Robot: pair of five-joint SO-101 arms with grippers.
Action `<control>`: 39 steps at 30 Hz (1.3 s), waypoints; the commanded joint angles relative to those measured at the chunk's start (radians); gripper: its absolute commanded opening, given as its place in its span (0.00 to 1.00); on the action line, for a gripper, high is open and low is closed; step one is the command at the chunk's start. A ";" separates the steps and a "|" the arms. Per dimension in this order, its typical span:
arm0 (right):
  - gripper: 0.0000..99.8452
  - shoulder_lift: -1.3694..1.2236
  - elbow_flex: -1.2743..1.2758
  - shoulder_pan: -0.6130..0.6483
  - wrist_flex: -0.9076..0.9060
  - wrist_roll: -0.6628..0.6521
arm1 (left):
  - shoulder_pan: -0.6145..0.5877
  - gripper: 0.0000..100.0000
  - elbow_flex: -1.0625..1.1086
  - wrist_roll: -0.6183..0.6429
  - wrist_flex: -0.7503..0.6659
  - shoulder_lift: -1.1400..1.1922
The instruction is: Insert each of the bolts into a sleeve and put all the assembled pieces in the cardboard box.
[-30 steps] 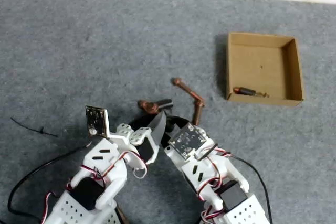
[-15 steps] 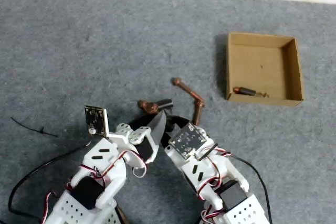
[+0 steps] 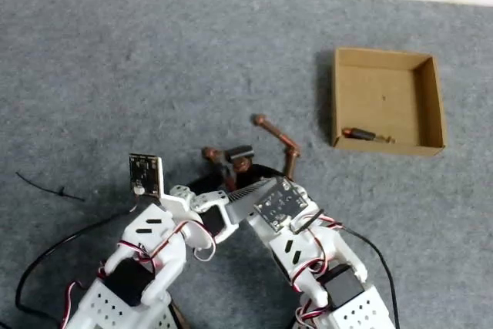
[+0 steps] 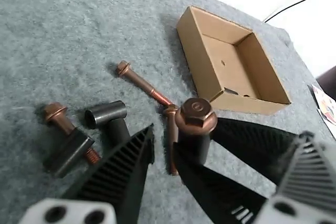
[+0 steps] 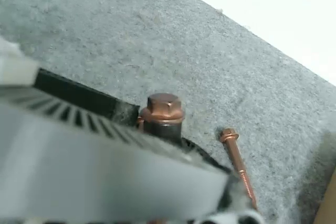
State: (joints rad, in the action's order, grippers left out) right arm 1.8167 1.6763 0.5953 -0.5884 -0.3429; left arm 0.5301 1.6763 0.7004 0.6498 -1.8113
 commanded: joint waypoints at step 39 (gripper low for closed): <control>0.01 0.022 0.101 -0.205 0.174 -0.002 | -0.492 0.01 -0.008 0.098 -0.269 -0.012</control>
State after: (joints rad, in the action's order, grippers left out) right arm 1.8167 1.6763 0.4035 -0.4519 -0.3429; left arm 0.0606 1.6763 0.8800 0.3905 -1.8098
